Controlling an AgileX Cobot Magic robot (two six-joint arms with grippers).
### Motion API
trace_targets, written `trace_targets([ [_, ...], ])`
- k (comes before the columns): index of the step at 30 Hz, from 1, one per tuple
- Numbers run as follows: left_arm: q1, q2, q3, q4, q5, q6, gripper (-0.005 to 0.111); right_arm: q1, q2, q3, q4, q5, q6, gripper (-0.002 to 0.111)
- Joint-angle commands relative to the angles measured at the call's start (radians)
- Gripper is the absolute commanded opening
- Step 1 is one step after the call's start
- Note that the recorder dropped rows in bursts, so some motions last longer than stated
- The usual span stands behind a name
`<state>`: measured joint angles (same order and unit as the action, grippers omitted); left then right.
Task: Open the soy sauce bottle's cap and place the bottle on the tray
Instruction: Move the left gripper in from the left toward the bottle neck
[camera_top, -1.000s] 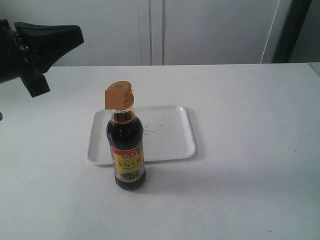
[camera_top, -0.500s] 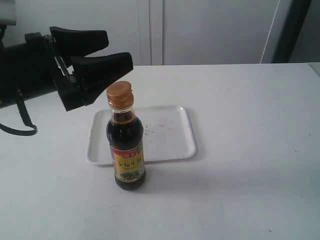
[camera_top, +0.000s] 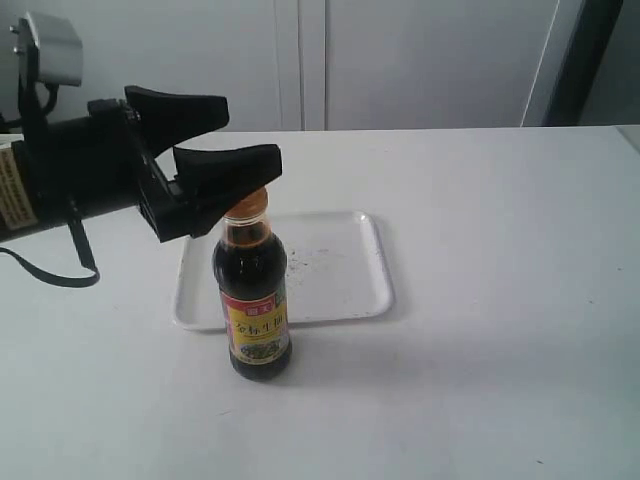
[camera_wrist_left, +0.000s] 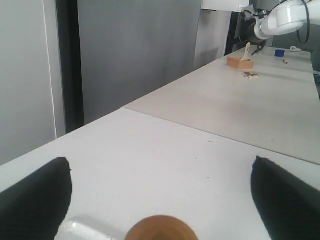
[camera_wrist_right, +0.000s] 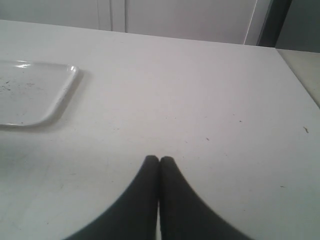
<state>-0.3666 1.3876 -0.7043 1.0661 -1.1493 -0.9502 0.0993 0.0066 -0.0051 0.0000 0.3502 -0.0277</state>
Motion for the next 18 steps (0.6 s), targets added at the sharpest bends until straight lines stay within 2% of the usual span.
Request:
trace_targets([
  [1,-0.006,0.041,-0.007,0.002,-0.041,0.014,0.097,-0.001,-0.007,0.005,0.0,-0.003,0.006,0.0],
  [18,-0.024,0.091,-0.005,0.1,-0.07,0.029,0.097,-0.001,-0.007,0.005,0.0,-0.003,0.006,0.0],
])
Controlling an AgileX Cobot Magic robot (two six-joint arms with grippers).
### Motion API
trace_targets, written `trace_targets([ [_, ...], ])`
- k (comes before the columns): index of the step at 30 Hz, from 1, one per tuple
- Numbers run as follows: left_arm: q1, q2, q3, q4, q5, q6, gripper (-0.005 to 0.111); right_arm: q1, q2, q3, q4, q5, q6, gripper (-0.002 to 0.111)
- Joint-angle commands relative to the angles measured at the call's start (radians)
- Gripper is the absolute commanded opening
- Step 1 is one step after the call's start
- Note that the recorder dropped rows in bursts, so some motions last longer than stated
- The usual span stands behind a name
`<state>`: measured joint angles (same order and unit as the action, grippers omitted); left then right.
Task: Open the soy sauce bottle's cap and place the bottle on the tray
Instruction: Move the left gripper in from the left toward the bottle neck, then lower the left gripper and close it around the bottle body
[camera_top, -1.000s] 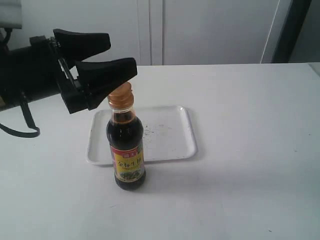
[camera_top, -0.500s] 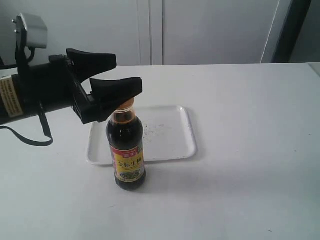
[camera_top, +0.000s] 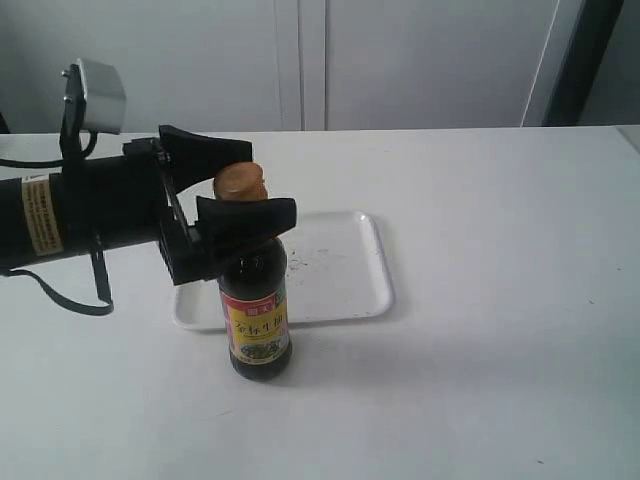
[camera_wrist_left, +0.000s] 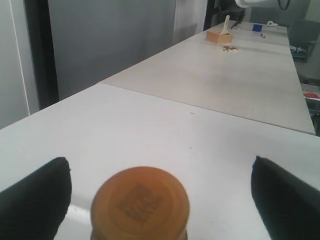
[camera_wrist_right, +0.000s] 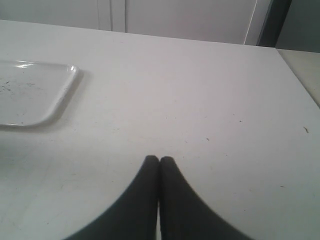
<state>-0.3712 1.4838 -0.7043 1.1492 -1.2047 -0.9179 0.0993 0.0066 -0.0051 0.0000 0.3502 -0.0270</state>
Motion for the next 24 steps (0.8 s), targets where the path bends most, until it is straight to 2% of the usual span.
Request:
trace_targets([
  [1,-0.034,-0.005,-0.005,0.018,0.003,-0.001,0.097,-0.001,-0.007,0.005,0.0,-0.003,0.005,0.0],
  [5,-0.081,-0.003,-0.005,0.019,0.08,0.033,0.097,-0.001,-0.007,0.005,0.0,-0.003,0.005,0.0],
  [8,-0.091,0.015,-0.005,0.0,0.068,0.042,0.097,-0.001,-0.007,0.005,0.0,-0.003,0.005,0.0],
  [24,-0.091,0.115,-0.005,-0.048,0.082,0.131,0.097,-0.001,-0.007,0.005,0.0,-0.003,0.005,0.0],
])
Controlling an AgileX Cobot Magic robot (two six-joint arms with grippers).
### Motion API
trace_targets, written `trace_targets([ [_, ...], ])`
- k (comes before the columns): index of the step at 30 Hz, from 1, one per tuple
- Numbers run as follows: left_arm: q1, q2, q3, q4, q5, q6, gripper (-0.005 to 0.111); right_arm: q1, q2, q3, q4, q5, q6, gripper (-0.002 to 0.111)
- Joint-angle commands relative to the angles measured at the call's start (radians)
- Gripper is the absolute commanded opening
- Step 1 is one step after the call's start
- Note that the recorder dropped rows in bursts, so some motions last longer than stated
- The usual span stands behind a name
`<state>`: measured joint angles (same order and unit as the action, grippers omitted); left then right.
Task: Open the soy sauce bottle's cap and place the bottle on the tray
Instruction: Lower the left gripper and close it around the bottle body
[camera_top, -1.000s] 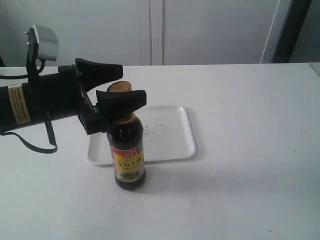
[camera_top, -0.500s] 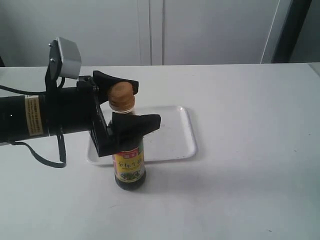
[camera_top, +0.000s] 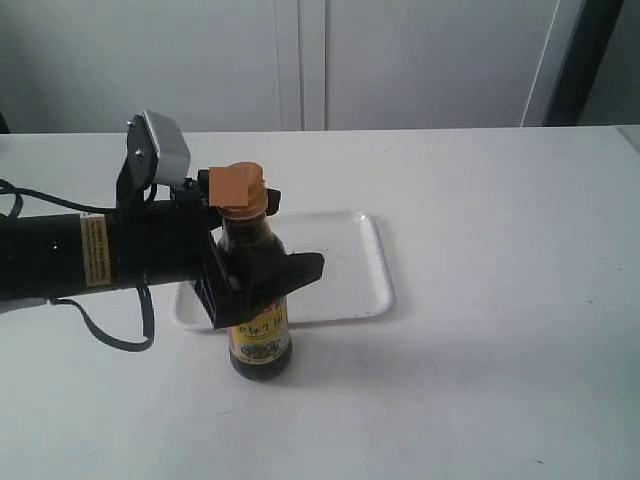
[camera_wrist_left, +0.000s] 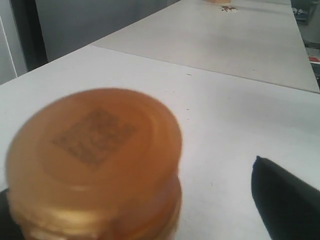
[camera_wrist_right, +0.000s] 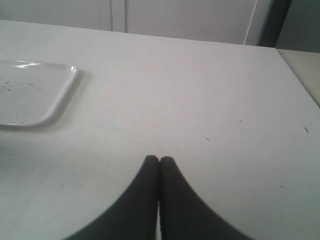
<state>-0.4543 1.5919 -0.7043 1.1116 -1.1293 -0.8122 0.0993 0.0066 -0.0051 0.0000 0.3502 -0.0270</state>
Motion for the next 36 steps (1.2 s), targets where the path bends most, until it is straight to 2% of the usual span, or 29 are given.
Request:
trace_targets([
  [1,-0.008,0.015,0.007,-0.017,0.008,0.042,0.097,-0.001,-0.007,0.005,0.0,-0.003,0.005,0.0],
  [4,-0.008,0.025,0.076,-0.155,-0.015,0.193,0.097,-0.001,-0.007,0.005,0.0,-0.003,0.005,0.0],
  [6,-0.008,0.025,0.115,-0.189,-0.074,0.254,0.097,-0.001,-0.007,0.005,0.0,-0.003,0.005,0.0],
  [12,-0.008,0.045,0.138,-0.204,-0.092,0.275,0.097,-0.001,-0.007,0.005,0.0,-0.003,0.005,0.0],
  [17,-0.008,0.138,0.138,-0.274,-0.092,0.343,0.097,-0.001,-0.007,0.005,0.0,-0.003,0.005,0.0],
  [28,-0.008,0.205,0.138,-0.296,-0.092,0.391,0.097,-0.001,-0.007,0.005,0.0,-0.003,0.005,0.0],
  [31,-0.008,0.205,0.138,-0.296,-0.092,0.401,0.091,-0.001,-0.007,0.005,0.0,-0.003,0.005,0.0],
  [36,-0.008,0.205,0.136,-0.296,-0.092,0.432,0.067,-0.001,-0.007,0.005,0.0,-0.003,0.005,0.0],
])
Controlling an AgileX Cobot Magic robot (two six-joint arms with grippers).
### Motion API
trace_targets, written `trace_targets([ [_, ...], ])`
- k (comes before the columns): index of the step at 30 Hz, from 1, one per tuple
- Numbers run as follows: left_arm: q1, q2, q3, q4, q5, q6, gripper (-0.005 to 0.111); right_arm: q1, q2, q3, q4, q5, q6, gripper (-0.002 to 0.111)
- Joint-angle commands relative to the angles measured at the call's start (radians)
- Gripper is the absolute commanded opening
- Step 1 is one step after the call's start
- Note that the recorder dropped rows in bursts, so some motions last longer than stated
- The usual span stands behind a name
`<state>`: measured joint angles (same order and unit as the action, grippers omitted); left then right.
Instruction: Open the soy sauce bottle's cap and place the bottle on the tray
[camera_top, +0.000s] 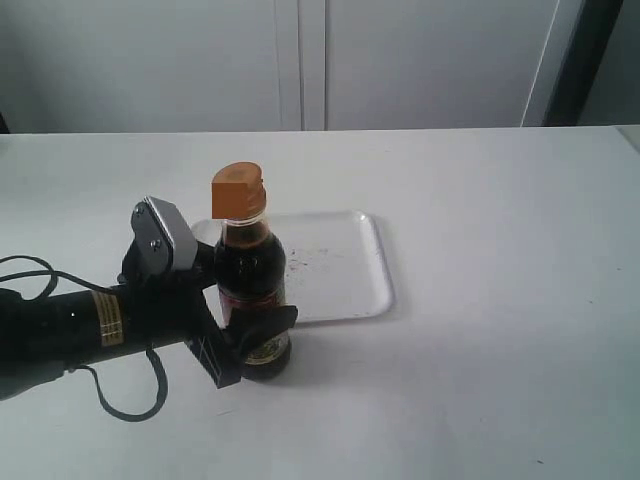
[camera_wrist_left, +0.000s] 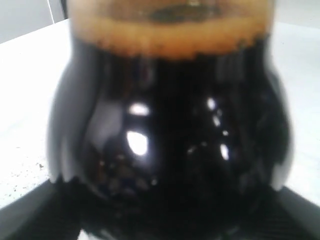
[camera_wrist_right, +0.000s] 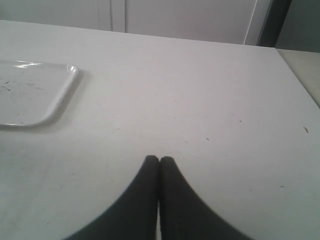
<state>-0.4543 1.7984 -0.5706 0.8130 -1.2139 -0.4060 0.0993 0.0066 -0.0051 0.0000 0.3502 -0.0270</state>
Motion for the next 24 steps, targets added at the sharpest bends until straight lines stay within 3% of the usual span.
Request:
trace_targets([
  [1,-0.008,-0.002,0.001,0.003,-0.007,0.025,0.061,-0.001,-0.007,0.005,0.0,-0.003,0.005,0.0],
  [3,-0.008,-0.002,0.001,0.0,-0.007,0.025,0.049,-0.001,-0.007,0.005,0.0,-0.003,0.005,0.0],
  [8,-0.008,-0.002,0.001,0.0,-0.007,0.028,0.001,-0.001,-0.007,0.005,0.0,-0.003,0.005,0.0],
  [24,-0.008,-0.002,0.001,0.004,-0.007,0.041,0.0,-0.001,-0.007,0.005,0.0,-0.023,0.005,0.0],
])
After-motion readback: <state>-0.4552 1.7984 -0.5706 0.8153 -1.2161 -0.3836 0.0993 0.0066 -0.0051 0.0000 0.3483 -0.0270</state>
